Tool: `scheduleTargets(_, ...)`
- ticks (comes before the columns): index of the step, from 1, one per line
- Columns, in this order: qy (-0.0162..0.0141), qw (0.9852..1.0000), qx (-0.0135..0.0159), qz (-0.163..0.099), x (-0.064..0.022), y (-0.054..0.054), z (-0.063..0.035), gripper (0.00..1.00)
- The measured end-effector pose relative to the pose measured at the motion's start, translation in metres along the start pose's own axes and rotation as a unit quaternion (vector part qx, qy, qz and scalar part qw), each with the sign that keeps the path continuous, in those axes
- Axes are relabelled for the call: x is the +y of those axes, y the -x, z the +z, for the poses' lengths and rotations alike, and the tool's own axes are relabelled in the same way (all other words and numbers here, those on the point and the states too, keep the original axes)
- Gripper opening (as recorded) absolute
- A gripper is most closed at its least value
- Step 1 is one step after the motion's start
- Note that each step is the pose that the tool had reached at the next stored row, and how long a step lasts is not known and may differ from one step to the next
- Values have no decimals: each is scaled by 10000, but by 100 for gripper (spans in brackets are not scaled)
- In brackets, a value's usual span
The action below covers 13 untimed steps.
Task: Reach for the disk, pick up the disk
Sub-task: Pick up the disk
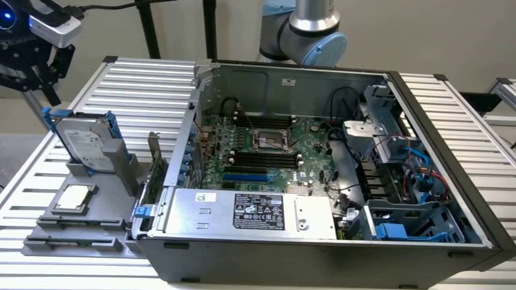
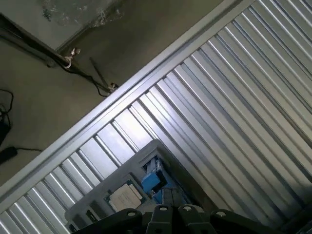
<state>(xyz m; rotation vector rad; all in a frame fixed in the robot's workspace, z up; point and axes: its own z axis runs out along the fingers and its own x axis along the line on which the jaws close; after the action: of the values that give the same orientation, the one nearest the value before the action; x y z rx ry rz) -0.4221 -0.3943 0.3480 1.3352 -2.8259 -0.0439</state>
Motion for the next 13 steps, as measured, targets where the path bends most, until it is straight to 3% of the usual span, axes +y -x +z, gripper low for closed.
scheduleTargets(4, -1, 9994, 11, -360, 0, 0, 0, 11)
scheduleTargets(7, -1, 9980, 20, -632, 0, 0, 0, 11)
scheduleTargets(13, -3, 9930, 38, -1179, 0, 0, 0, 11)
